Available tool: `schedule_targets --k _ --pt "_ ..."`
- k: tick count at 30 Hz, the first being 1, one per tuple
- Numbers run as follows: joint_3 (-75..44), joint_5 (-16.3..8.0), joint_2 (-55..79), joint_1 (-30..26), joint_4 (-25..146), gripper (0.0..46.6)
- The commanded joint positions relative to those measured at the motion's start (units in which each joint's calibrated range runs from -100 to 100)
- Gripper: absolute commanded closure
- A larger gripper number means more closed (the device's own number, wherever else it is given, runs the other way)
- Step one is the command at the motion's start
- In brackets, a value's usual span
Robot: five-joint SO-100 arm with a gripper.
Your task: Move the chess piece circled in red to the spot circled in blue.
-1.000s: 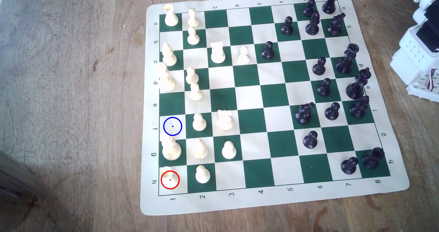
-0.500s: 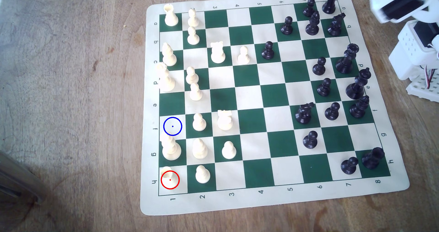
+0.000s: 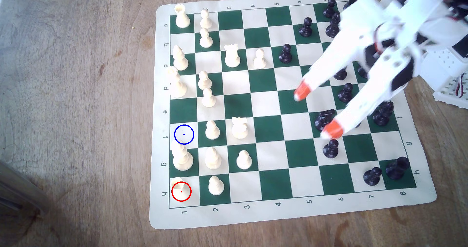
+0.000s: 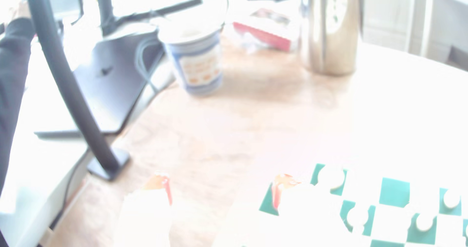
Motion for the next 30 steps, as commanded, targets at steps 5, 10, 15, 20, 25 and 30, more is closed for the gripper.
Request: schedule_targets --k 5,10,15,20,25,30 --pt "-9.67 -2.30 27.42 0.42 -20.72 28.6" --pt "-16.47 -3.32 36.16 0.73 -25.72 36.8" --pt "-33.06 -2.30 42.87 0.11 -2.46 32.9" --pt "-51.83 -0.93 51.19 0.81 15.81 32.5" --pt "-61.80 -1.07 56.19 1.67 17.85 31.7" --pt "-69.69 -2.10 59.84 2.22 17.53 31.2"
